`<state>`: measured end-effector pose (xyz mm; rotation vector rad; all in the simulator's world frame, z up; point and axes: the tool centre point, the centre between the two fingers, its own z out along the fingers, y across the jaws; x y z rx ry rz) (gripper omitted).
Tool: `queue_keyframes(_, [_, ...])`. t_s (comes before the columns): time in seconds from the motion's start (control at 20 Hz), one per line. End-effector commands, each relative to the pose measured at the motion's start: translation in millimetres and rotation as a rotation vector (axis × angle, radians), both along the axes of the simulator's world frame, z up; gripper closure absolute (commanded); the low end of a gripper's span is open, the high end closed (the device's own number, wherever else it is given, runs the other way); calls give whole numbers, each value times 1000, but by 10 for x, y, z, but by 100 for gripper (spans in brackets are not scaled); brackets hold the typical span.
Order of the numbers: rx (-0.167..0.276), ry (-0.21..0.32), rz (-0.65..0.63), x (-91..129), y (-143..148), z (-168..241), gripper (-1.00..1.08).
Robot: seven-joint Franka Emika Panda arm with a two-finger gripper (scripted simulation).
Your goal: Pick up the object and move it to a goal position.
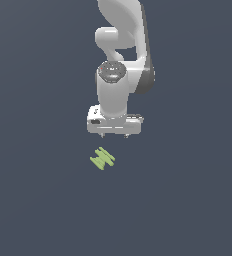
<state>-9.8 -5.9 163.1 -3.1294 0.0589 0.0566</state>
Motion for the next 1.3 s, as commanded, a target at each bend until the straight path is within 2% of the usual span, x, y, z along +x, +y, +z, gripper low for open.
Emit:
queue_keyframes(0.0, [0, 0, 0, 0, 0, 0, -20])
queue_keyframes(0.35, [-4, 20, 13, -61, 54, -4, -20])
queue_keyframes(0.7, [-13, 15, 18, -54, 33, -23, -20])
queue_keyframes(1.0, [-58, -6, 43, -27, -62, -112, -20])
queue_keyframes(1.25, [-123, -37, 86, 10, -191, -234, -20])
